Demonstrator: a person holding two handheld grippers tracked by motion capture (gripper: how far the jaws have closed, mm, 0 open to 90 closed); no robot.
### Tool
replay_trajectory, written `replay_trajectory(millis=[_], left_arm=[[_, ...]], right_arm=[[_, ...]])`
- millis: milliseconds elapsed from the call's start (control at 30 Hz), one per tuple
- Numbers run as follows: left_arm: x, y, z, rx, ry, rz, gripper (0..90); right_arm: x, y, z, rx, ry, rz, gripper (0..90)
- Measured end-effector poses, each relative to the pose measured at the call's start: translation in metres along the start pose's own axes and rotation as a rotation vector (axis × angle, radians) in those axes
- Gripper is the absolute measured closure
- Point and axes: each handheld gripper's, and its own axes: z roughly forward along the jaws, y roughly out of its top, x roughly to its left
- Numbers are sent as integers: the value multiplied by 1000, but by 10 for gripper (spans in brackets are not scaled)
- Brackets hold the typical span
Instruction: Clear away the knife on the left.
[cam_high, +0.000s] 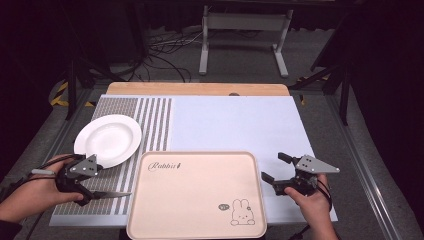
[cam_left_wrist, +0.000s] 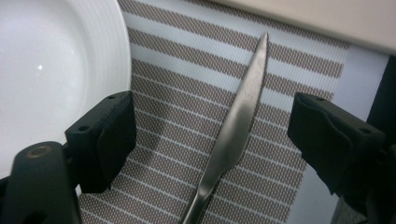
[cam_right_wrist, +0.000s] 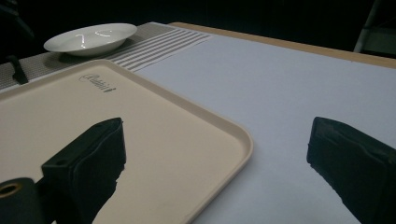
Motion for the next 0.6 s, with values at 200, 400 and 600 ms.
replay_trajectory(millis=[200,400,600], left_arm=[[1,-2,4,79,-20,24,198],[5,-11,8,165,-35,39,238],[11,-17,10,212,-49,59,278]], right_arm=[[0,0,0,2,1,-1,53],[0,0,0,-1,4,-5,52],[1,0,1,1,7,-11,52]])
